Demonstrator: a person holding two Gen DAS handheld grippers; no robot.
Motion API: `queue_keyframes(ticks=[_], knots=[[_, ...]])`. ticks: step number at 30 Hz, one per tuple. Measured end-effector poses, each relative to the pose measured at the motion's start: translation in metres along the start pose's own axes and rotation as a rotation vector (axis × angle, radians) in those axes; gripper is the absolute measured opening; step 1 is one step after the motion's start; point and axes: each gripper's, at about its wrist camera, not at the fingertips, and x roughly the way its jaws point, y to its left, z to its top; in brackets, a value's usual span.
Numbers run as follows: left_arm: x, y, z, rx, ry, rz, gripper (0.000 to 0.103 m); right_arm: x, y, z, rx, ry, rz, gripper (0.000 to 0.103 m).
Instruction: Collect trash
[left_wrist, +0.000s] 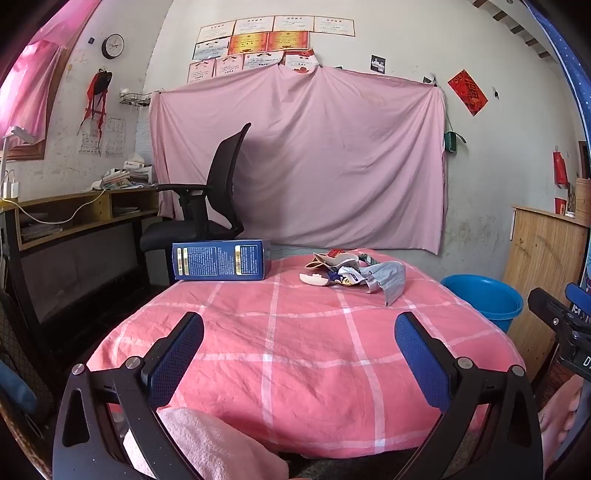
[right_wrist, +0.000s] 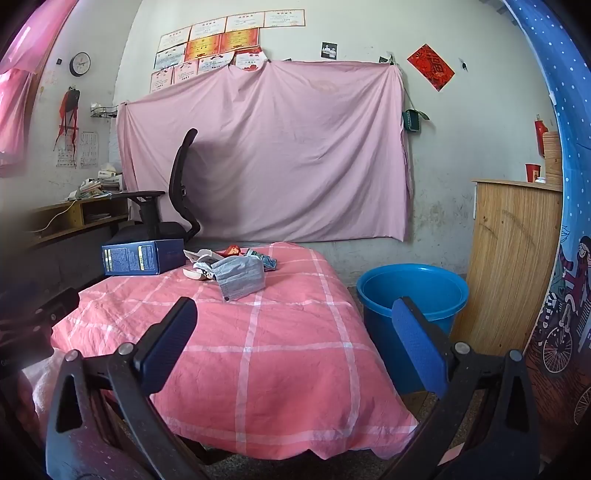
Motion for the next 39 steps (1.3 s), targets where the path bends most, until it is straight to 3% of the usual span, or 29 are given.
queue_keyframes(ticks=[39], knots=[[0.0008,0.0016,-0.0003,-0.005,0.007,0.000,0.101,-0.0007,-0.0001,-0.0006,-0.002,0.003,-0.001,0.103]])
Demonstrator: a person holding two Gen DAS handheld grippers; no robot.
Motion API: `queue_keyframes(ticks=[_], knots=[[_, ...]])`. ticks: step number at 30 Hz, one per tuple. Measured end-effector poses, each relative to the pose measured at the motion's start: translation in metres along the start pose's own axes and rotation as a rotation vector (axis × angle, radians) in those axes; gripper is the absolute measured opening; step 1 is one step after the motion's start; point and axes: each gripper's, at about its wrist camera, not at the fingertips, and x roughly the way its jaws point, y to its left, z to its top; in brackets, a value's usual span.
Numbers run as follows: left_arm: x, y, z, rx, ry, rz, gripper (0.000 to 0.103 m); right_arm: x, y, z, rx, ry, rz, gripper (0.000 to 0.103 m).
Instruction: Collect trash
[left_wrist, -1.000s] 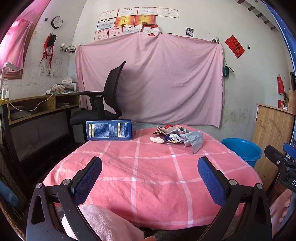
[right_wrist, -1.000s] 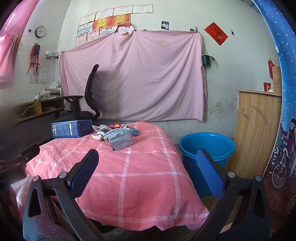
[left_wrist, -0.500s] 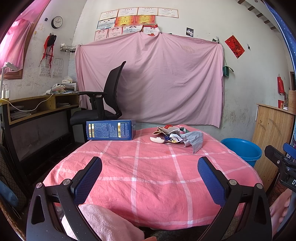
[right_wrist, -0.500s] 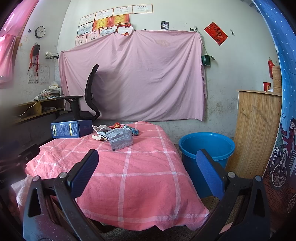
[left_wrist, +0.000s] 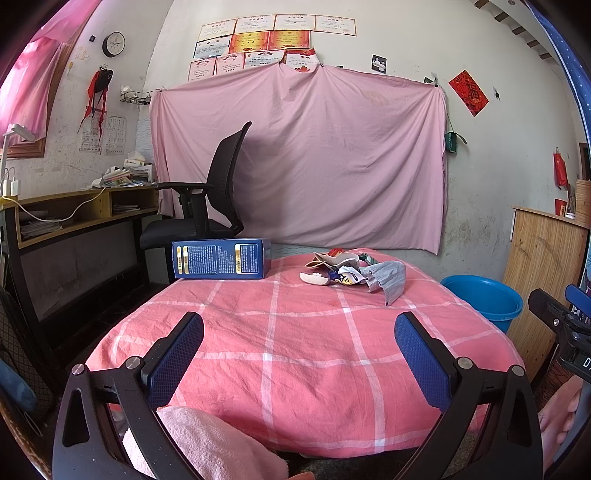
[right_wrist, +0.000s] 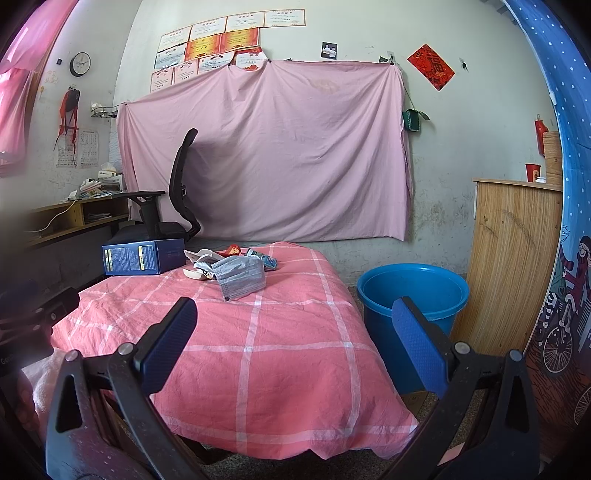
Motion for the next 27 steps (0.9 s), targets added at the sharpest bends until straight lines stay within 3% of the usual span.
queue_keyframes(ticks=[27], knots=[[0.0022,0.0016,-0.0008,0.000,-0.001,0.001,0.101,0.0002,0.0006,0.0000,0.002,0.000,0.000,0.103]])
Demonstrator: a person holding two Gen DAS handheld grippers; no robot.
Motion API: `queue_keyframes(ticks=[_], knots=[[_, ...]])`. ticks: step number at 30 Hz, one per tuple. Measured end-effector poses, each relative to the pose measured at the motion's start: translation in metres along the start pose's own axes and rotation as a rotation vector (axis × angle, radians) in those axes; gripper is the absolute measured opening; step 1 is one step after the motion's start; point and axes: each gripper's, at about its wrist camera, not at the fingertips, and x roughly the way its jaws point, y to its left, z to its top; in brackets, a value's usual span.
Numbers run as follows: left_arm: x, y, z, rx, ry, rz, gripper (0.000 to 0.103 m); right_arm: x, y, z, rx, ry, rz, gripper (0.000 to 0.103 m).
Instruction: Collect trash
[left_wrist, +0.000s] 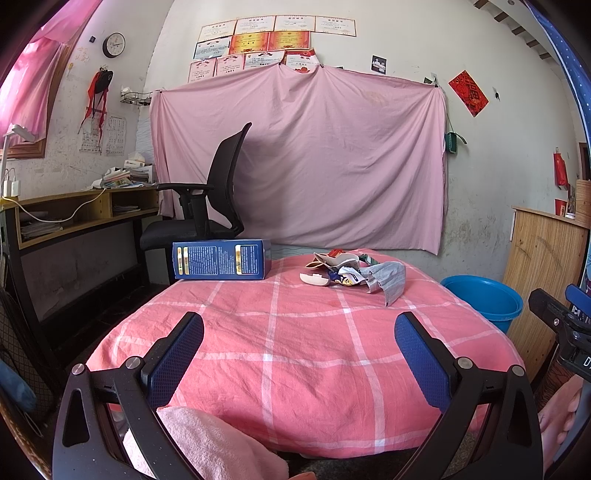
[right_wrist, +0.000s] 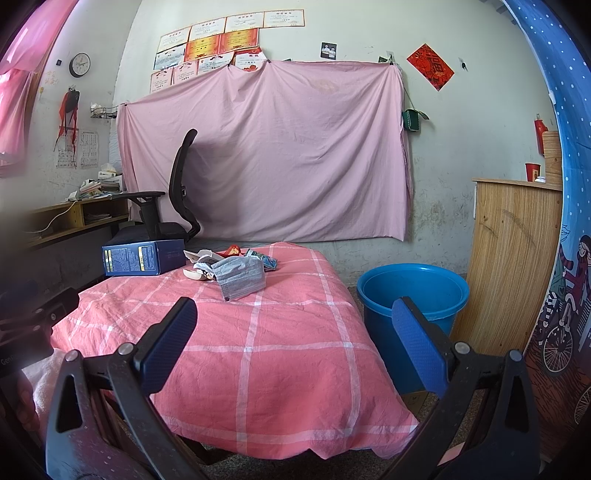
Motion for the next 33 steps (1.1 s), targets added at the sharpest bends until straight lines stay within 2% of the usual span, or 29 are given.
queue_keyframes(ticks=[33], knots=[[0.0023,0.0005,0.0008,-0.010,-0.003,0.001,0.101,0.0033,0.0001,0.0014,0.011,0.004,0.011,0.103]])
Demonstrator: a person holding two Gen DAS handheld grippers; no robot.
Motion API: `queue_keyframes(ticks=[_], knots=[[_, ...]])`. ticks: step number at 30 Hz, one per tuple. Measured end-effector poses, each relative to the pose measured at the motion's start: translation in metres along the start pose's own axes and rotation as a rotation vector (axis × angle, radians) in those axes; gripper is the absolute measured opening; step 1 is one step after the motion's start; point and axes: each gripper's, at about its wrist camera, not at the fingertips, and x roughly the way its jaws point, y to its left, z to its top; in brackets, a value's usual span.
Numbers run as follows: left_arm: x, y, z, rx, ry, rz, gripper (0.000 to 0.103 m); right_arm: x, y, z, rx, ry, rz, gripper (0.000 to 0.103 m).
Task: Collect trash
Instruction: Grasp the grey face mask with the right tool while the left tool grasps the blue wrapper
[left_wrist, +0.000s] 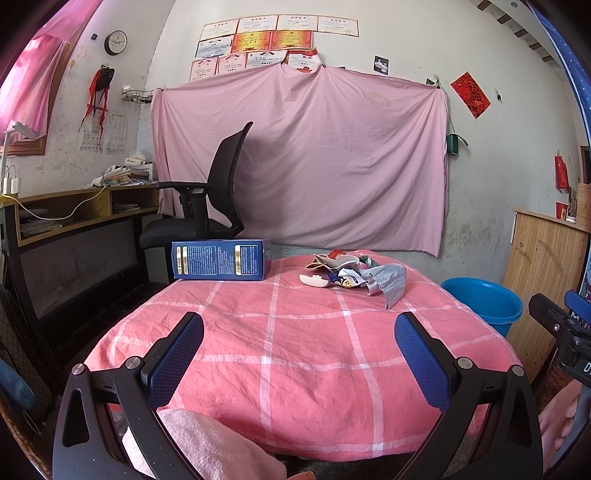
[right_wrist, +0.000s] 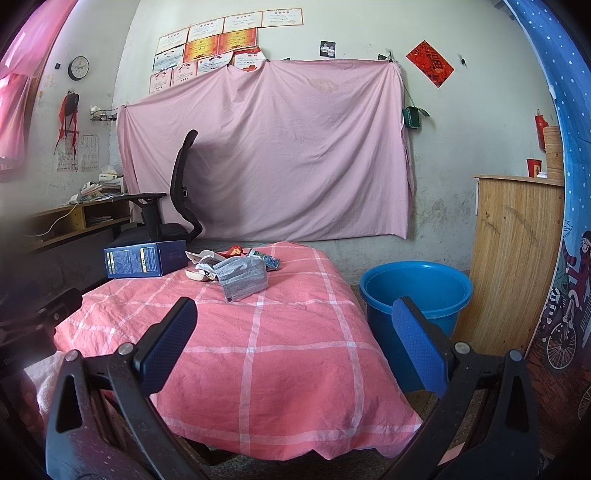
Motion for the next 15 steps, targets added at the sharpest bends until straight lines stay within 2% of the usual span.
queue_keyframes(ticks=[7,15], knots=[[0.008,0.005,0.024,-0.015,-0.042,0.008,0.101,0.008,0.003,0.010,-0.021,-0.011,0.017,0.103],[0.039,0.016,0.051,-0.016,-0.098,0.027,0.101,0.035,0.008,0.037,-0.060,-0.059,0.056,0.103]])
